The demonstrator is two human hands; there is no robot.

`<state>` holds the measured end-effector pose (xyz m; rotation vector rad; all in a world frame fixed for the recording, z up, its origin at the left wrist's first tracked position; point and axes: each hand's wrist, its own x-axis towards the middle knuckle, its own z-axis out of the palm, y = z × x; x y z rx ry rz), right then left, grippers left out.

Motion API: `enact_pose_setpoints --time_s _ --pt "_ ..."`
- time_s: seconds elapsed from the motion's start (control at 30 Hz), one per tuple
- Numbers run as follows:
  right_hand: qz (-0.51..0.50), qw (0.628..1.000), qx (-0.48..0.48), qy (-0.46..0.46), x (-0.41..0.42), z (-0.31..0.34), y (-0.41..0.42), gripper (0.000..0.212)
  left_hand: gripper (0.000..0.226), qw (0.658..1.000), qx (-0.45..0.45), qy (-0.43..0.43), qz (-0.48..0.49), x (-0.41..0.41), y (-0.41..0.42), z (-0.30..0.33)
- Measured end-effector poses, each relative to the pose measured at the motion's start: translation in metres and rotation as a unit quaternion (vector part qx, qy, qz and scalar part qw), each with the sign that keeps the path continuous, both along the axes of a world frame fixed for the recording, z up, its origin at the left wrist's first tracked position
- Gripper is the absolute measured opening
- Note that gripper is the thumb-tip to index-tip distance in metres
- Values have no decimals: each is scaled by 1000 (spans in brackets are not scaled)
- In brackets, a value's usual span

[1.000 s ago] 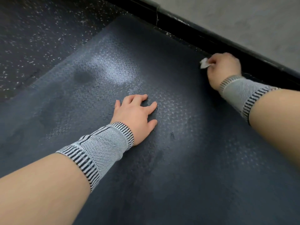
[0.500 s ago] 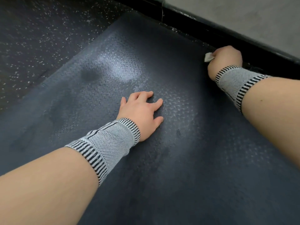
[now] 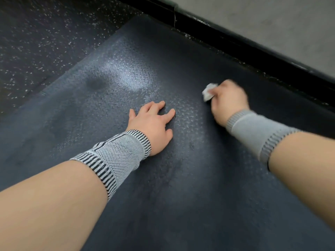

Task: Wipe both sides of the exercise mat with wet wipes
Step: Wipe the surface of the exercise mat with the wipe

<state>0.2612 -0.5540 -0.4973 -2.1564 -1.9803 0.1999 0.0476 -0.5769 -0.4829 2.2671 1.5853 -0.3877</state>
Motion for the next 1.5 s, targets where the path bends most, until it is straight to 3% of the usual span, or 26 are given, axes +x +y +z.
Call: enact_pose_setpoints --time_s 0.07,0.13,0.27,0.3,0.43,0.5,0.53,0.6,0.67,0.73,0.83,0.9,0.93,1.03,1.1,1.23,1.3,1.4,1.47,1.5 --pt "130 991 -13 18 -11 3 -29 22 64 1000 -14 1 2 1 0 1" --pt "183 983 -17 5 2 6 -25 21 67 1000 -22 10 -2 1 0 2" --pt "-57 998 18 -15 18 3 1 29 67 999 -31 24 -7 1 0 3" --pt "-48 999 20 -17 7 2 -5 29 67 999 -32 25 -6 1 0 3" --pt "179 982 -31 51 -40 5 -60 21 66 999 -33 17 5 3 -2 1" --pt "277 959 -45 27 -29 6 -61 24 66 999 -31 14 7 3 -2 1" --pt "264 963 -56 -4 -18 7 -52 23 66 999 -29 14 6 3 -2 1" --pt "106 994 -33 -8 6 3 -30 19 66 999 -29 17 1 3 -2 1" --pt "-41 999 4 30 7 -2 -27 22 66 999 -31 17 0 2 -1 1" --pt "23 1000 -6 6 -26 1 -46 22 66 999 -31 15 2 1 -1 1" --pt "225 970 -39 80 -61 4 -93 22 66 999 -31 18 4 3 -1 1" --pt "285 955 -65 46 -47 8 -93 22 65 999 -29 17 3 4 -2 2" --pt "252 965 -65 17 -35 10 -84 20 64 1000 -25 15 2 3 -3 3" --pt "23 1000 -18 -12 -10 8 -63 30 61 1000 -14 11 1 -3 -12 5" --pt "-1 1000 -17 -2 -29 8 -76 28 61 1000 -14 13 6 -9 -19 5" --pt "236 965 -75 84 -85 8 -133 19 63 1000 -9 15 17 -21 -31 6" --pt "302 948 -95 44 -77 11 -126 21 64 1000 -11 18 17 -27 -35 7" --pt "159 985 -60 -16 -47 9 -84 29 63 1000 -11 22 18 -40 -42 6" --pt "23 1000 -13 -13 -43 7 -68 28 63 999 -8 23 24 -48 -45 6" --pt "5 1000 -4 -8 -54 6 -72 25 63 999 -7 22 26 -50 -47 6"
